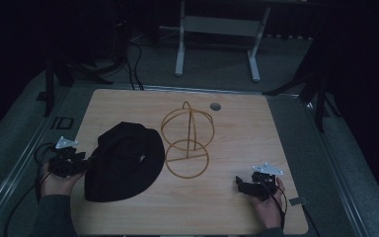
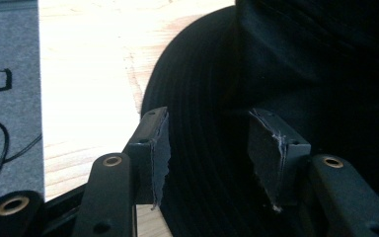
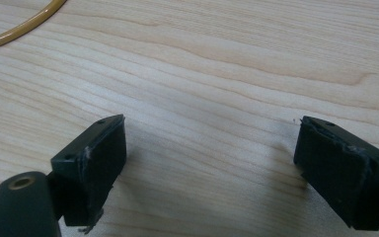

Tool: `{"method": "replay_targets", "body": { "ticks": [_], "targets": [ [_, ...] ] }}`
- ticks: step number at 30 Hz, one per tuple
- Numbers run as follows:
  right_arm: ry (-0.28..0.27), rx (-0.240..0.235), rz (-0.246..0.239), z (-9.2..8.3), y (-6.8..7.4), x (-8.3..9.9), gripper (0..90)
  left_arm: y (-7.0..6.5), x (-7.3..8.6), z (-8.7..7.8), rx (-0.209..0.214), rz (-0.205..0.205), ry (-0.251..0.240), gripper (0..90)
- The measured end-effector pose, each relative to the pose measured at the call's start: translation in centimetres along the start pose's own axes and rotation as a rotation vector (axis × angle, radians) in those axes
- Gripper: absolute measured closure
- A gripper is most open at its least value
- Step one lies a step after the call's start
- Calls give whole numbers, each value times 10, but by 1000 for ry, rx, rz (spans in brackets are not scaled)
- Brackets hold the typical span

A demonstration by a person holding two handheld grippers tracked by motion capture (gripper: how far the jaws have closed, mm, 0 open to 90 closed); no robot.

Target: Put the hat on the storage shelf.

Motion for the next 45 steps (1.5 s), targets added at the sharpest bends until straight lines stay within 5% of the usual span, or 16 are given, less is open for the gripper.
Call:
{"method": "replay_targets", "body": {
  "ticks": [19, 35, 45],
  "targets": [
    [-1, 5, 3, 0, 0, 0, 128, -17, -16, -14, 146, 26, -14, 571],
    [-1, 5, 4, 0, 0, 0, 128, -19, -15, -23, 190, 67, 54, 632],
    [-1, 5, 3, 0, 0, 0, 128, -21, -21, -30, 220, 128, 125, 614]
  ]
}}
Point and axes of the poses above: each handheld gripper's, and its own axes: z roughly forward along the jaws, x roughly out of its underside, y roughly to its left, the point moved 6 cm from there along z, roughly forward along the jaws, and after that the axes turned 2 degrees about -y, right-handed, at the moved point
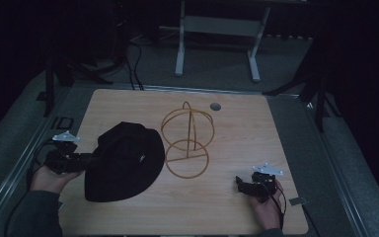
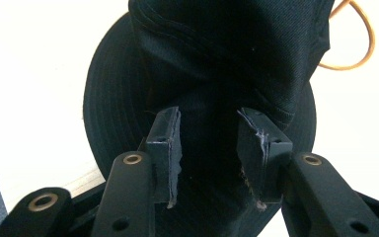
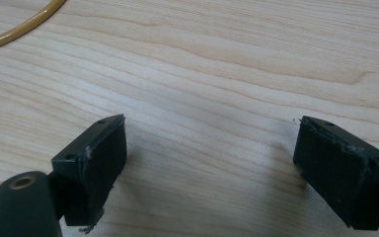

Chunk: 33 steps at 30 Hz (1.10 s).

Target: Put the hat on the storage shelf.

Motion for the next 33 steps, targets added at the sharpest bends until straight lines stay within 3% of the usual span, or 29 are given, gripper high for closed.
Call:
{"method": "replay_targets", "body": {
  "ticks": [11, 22, 29, 33],
  "targets": [
    [0, -1, 0, 0, 0, 0, 128, -5, -2, -6, 32, 66, 58, 626],
    [0, -2, -1, 0, 0, 0, 128, -6, 2, -13, 54, 72, 69, 605],
    [-1, -2, -1, 0, 0, 0, 128, -16, 3, -15, 73, 95, 83, 598],
    [0, -2, 0, 0, 0, 0, 128, -18, 3, -13, 60, 99, 94, 599]
  ]
}}
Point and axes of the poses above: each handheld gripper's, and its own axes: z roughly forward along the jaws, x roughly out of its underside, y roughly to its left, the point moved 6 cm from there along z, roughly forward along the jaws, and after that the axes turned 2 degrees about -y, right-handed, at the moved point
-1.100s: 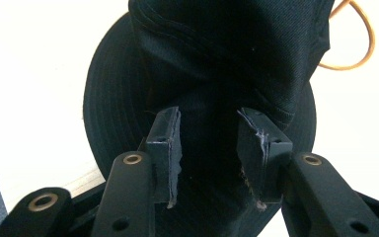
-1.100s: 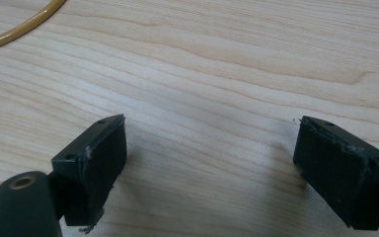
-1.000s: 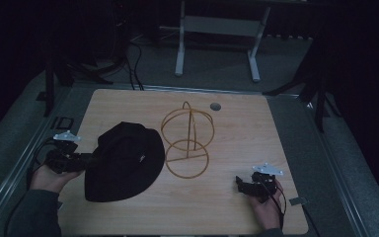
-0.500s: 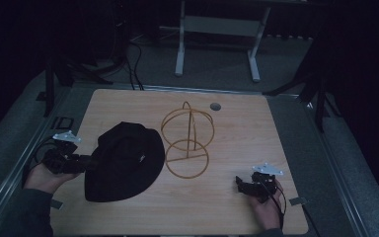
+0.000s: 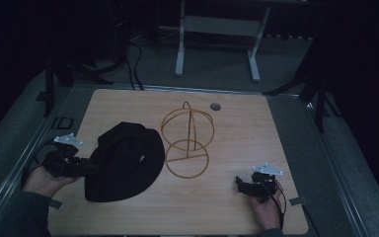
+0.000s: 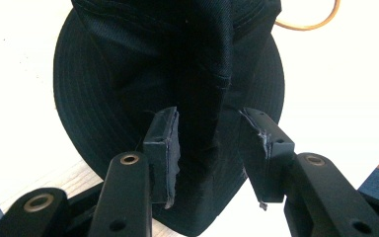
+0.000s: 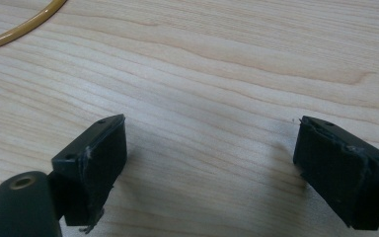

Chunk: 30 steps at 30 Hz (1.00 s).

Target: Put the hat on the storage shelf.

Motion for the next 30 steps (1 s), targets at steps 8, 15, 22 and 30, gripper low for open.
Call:
{"method": "replay_targets", "body": {
  "ticks": [8, 15, 22, 30],
  "targets": [
    [0, 0, -1, 0, 0, 0, 128, -3, -9, 12, -27, 10, 58, 609],
    [0, 0, -1, 0, 0, 0, 128, -4, -20, 20, -60, 7, 104, 626],
    [0, 0, 0, 0, 0, 0, 128, -2, -27, 27, -90, -1, 146, 629],
    [0, 0, -1, 0, 0, 0, 128, -2, -35, 41, -144, -12, 210, 614]
  ]
}}
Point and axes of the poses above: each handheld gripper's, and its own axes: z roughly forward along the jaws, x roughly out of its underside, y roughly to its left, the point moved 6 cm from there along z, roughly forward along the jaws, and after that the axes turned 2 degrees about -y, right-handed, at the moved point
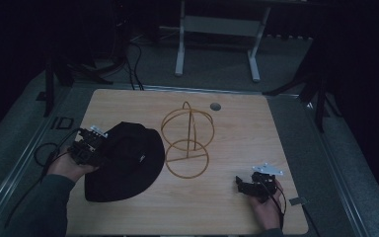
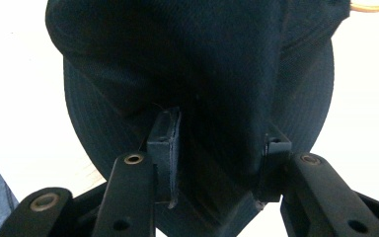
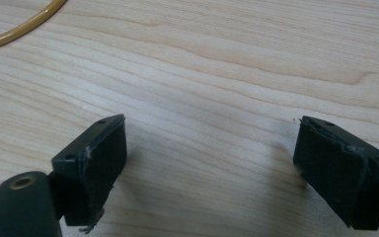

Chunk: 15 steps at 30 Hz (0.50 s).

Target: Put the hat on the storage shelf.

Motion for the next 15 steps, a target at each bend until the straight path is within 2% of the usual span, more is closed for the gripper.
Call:
{"method": "replay_targets", "body": {
  "ticks": [8, 15],
  "targets": [
    [0, 0, 0, 0, 0, 0, 128, 1, -6, 11, -64, -1, 54, 587],
    [0, 0, 1, 0, 0, 0, 128, 1, -10, 21, -94, -20, 100, 550]
  ]
}}
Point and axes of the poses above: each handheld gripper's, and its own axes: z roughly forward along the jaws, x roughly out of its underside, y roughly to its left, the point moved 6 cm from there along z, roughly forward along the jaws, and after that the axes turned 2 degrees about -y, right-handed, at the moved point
